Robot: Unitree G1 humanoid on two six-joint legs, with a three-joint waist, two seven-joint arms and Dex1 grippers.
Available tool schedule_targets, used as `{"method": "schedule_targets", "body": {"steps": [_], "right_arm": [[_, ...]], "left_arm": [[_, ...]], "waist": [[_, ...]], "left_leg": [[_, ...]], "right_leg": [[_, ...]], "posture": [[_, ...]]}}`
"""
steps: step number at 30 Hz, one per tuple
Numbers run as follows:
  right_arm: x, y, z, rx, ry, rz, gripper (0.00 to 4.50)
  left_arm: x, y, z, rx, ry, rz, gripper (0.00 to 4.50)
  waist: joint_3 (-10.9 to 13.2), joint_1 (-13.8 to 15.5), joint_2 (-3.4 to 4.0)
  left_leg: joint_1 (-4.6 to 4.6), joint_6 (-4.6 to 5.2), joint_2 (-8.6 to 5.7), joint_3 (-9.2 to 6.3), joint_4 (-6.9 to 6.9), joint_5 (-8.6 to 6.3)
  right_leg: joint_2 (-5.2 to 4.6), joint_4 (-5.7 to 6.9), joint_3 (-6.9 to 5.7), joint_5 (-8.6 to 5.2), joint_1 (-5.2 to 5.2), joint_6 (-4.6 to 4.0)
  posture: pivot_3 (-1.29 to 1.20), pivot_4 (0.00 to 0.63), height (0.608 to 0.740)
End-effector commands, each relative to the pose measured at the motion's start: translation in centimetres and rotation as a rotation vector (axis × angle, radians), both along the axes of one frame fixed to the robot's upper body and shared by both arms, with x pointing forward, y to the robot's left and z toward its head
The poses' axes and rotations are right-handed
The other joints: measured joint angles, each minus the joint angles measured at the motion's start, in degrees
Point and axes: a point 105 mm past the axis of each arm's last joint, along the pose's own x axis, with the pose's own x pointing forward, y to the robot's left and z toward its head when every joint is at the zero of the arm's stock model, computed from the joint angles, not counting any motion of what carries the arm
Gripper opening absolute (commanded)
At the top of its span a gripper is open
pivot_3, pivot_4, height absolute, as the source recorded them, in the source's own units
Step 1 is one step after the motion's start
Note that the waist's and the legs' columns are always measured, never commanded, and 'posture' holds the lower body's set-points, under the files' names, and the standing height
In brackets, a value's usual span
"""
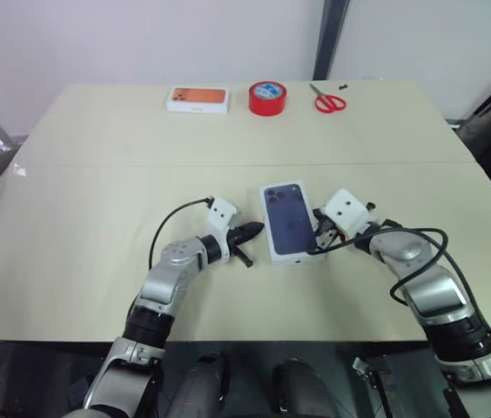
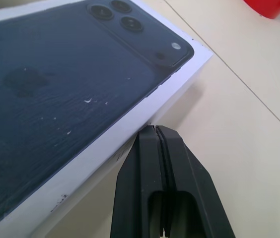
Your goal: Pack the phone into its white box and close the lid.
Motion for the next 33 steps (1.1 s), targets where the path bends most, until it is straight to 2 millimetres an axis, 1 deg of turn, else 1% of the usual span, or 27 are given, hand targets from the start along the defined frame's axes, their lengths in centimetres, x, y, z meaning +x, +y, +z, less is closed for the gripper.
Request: {"method": "schedule_targets", "body": {"steps": [1, 2, 4, 6, 8, 11, 15, 17, 20, 22, 24, 26, 27, 28, 29, 30, 32, 33], "right_arm": [[0.0, 0.1, 0.1, -0.016, -0.012, 0.006, 0.03], [0.0, 0.1, 0.1, -0.015, -0.01, 0.005, 0.03], [0.0, 0.3, 0.1, -0.014, -0.015, 0.014, 0.03], [0.0, 0.4, 0.1, -0.017, -0.013, 0.017, 0.03], [0.0, 0.4, -0.1, -0.026, -0.009, 0.018, 0.03], [-0.1, 0.3, -0.2, -0.04, -0.007, 0.021, 0.03], [0.5, -0.7, 0.7, -0.041, -0.032, -0.006, 0.03], [1.2, -1.2, 2.5, 0.016, -0.073, -0.02, 0.03], [1.7, -1.1, 4.1, 0.057, -0.12, -0.005, 0.03], [1.9, -0.8, 4.5, 0.085, -0.127, 0.0, 0.03], [1.7, 0.0, 4.5, 0.102, -0.123, 0.03, 0.03], [0.7, 1.3, 3.3, 0.114, -0.059, 0.096, 0.03], [-0.5, 2.2, 1.7, 0.094, 0.02, 0.158, 0.03], [-1.4, 2.7, 0.5, 0.08, 0.077, 0.201, 0.03], [-2.4, 3.0, -1.4, 0.015, 0.119, 0.237, 0.03], [-3.1, 3.0, -2.6, -0.023, 0.145, 0.245, 0.03], [-3.8, 3.2, -3.7, -0.019, 0.176, 0.239, 0.03], [-3.9, 3.4, -3.7, -0.011, 0.179, 0.238, 0.03]], "left_arm": [[0.3, -0.7, 2.2, -0.072, -0.039, -0.01, 0.0], [0.5, -0.6, 1.9, -0.031, -0.06, -0.001, 0.0], [0.7, -0.4, 2.4, -0.064, -0.068, 0.011, 0.0], [0.7, -0.2, 3.2, -0.136, -0.04, 0.008, 0.0], [0.7, 0.1, 3.2, -0.126, -0.035, 0.015, 0.0], [0.8, 0.9, 2.5, -0.085, -0.043, 0.034, 0.0], [1.2, 1.0, 3.3, -0.12, -0.048, 0.056, 0.0], [1.8, 0.2, 5.0, -0.186, -0.042, 0.053, 0.0], [2.2, -1.3, 6.5, -0.212, -0.059, 0.025, 0.0], [2.6, -2.4, 6.3, -0.176, -0.057, 0.006, 0.0], [3.1, -2.8, 4.4, -0.049, -0.056, 0.013, 0.0], [2.9, -3.1, 3.1, 0.013, -0.047, -0.022, 0.0], [2.9, -3.0, 2.5, 0.028, -0.023, -0.022, 0.0], [2.9, -3.0, 2.1, 0.035, -0.004, -0.02, 0.0], [2.9, -2.7, 1.0, 0.064, 0.043, -0.01, 0.0], [2.9, -2.5, 0.3, 0.087, 0.073, -0.006, 0.0], [2.7, -2.1, -0.5, 0.12, 0.087, -0.003, 0.0], [2.7, -2.0, -0.6, 0.128, 0.078, -0.002, 0.0]], "waist": [[0.0, 0.06, 0.0], [0.0, 0.07, -0.01], [0.0, 0.0, -0.01], [0.0, -0.02, 0.0], [0.0, -0.05, 0.0], [0.0, -0.13, -0.01], [0.0, -0.2, -0.01], [0.01, -0.13, -0.02], [0.02, 0.13, -0.04], [0.01, 0.08, -0.04], [-0.02, -0.02, -0.06], [-0.01, -0.2, -0.06], [-0.01, -0.37, -0.06], [-0.01, -0.37, -0.06], [-0.02, -0.37, -0.06], [-0.08, -0.36, -0.01], [-0.33, -0.63, -0.18], [-0.49, -0.78, -0.28]], "left_leg": [[0.0, 0.0, 0.0, 0.0, 0.0, 0.0], [0.0, 0.0, 0.0, 0.0, 0.01, 0.0], [0.0, 0.0, 0.0, 0.0, 0.01, 0.0], [-0.01, -0.01, 0.0, 0.0, 0.01, 0.0], [0.0, -0.03, 0.0, 0.0, 0.01, 0.02], [0.0, -0.04, 0.0, 0.0, 0.01, 0.02], [0.0, -0.08, 0.01, -0.01, -0.01, 0.04], [0.0, -0.08, 0.01, 0.0, 0.01, 0.05], [-0.03, -0.08, 0.0, -0.01, 0.06, 0.05], [-0.02, -0.08, -0.01, 0.0, 0.09, 0.05], [-0.01, -0.08, -0.01, 0.0, 0.08, 0.05], [0.02, -0.08, 0.0, 0.01, 0.05, 0.05], [0.02, -0.08, 0.0, 0.03, 0.03, 0.05], [0.01, -0.08, 0.01, 0.02, 0.01, 0.05], [0.01, -0.08, 0.03, 0.0, 0.0, 0.05], [0.01, -0.08, 0.06, 0.0, 0.01, 0.05], [0.14, -0.07, 0.05, 0.02, 0.03, 0.04], [0.31, 0.06, 0.05, 0.01, -0.03, -0.04]], "right_leg": [[0.0, 0.0, 0.0, 0.0, 0.0, 0.0], [0.0, 0.0, 0.0, 0.0, 0.01, 0.0], [0.0, 0.0, 0.0, 0.0, 0.0, 0.0], [0.0, 0.0, 0.0, 0.0, -0.01, 0.0], [0.0, 0.01, 0.0, 0.0, -0.01, 0.0], [0.01, 0.01, 0.0, 0.0, -0.01, 0.0], [0.02, 0.01, 0.0, 0.0, -0.03, 0.0], [0.02, 0.01, 0.0, 0.0, -0.02, 0.0], [0.01, 0.02, -0.04, 0.0, 0.0, 0.0], [0.02, 0.01, -0.04, 0.0, 0.03, 0.01], [0.02, 0.01, -0.06, 0.0, 0.04, 0.01], [0.04, 0.01, -0.06, 0.0, 0.05, 0.01], [0.05, 0.02, -0.04, 0.0, 0.02, 0.01], [0.05, 0.03, -0.04, 0.0, -0.02, 0.01], [0.06, 0.03, -0.04, 0.0, -0.02, 0.01], [0.07, 0.02, -0.03, 0.0, 0.0, 0.01], [0.07, 0.02, -0.01, 0.0, 0.13, 0.01], [0.07, 0.01, -0.01, -0.01, 0.28, 0.01]], "posture": [[0.0, 0.15, 0.734], [0.0, 0.15, 0.734], [0.0, 0.15, 0.734], [0.0, 0.15, 0.734], [0.0, 0.15, 0.734], [0.0, 0.15, 0.734], [0.0, 0.15, 0.734], [0.0, 0.15, 0.734], [0.0, 0.15, 0.734], [0.0, 0.15, 0.734], [0.0, 0.15, 0.734], [0.0, 0.15, 0.734], [0.0, 0.15, 0.734], [0.0, 0.15, 0.734], [0.0, 0.15, 0.734], [0.0, 0.15, 0.734], [0.0, 0.15, 0.734], [0.0, 0.15, 0.734]]}}
